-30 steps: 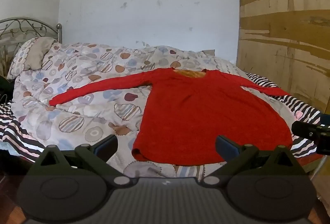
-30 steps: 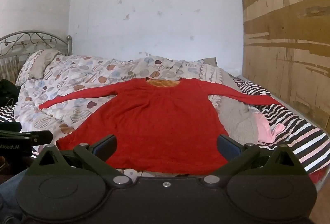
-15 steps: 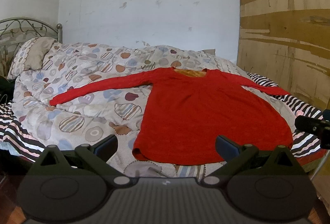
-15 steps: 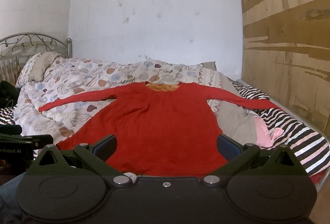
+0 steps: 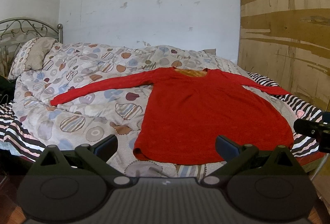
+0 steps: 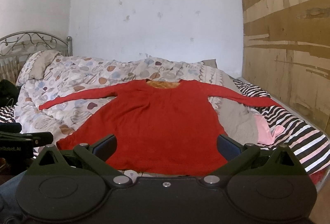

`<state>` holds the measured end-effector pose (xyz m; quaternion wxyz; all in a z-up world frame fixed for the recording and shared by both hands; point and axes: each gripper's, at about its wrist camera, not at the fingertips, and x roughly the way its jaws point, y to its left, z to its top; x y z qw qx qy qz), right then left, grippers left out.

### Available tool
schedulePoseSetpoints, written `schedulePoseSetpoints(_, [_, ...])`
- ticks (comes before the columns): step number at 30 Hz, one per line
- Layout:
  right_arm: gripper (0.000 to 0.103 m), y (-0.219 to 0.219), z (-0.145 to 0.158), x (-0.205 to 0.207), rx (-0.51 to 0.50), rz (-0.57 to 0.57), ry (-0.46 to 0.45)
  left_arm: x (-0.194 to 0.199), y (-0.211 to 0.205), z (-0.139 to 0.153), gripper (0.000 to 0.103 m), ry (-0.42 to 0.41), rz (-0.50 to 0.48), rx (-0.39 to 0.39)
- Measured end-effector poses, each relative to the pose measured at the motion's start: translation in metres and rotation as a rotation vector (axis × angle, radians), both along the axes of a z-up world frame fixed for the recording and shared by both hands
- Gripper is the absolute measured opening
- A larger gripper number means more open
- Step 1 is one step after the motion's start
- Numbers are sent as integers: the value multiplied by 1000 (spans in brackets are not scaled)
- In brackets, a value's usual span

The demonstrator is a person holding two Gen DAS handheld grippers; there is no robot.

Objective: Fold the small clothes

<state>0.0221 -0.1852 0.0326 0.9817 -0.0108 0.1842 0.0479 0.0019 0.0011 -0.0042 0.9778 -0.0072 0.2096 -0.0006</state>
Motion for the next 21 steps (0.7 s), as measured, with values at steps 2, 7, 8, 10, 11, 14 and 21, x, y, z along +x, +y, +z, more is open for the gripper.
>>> schedulePoseSetpoints(2, [103, 2, 1, 1, 0, -1, 5, 0, 2, 0, 103, -1, 2, 0])
schedulePoseSetpoints(7, [103, 2, 1, 1, 0, -2, 5, 0, 2, 0, 103, -1, 1, -1])
schedulePoseSetpoints(8, [103, 2, 0, 1, 1, -2, 7, -1, 3, 0, 103, -2, 2, -3])
schedulePoseSetpoints(10, [103, 3, 1, 2, 2, -4, 11, -1, 3, 0, 103, -2, 2, -3])
schedulePoseSetpoints(11, [103, 2, 0, 2, 4, -7, 11, -1, 3, 0, 103, -2, 1, -3])
schedulePoseSetpoints(14, [103, 2, -1, 2, 6, -13, 14, -1, 3, 0, 103, 0, 2, -2])
schedulePoseSetpoints(21, [103, 2, 0, 3, 8, -20, 17, -4, 4, 3, 103, -11, 4, -9])
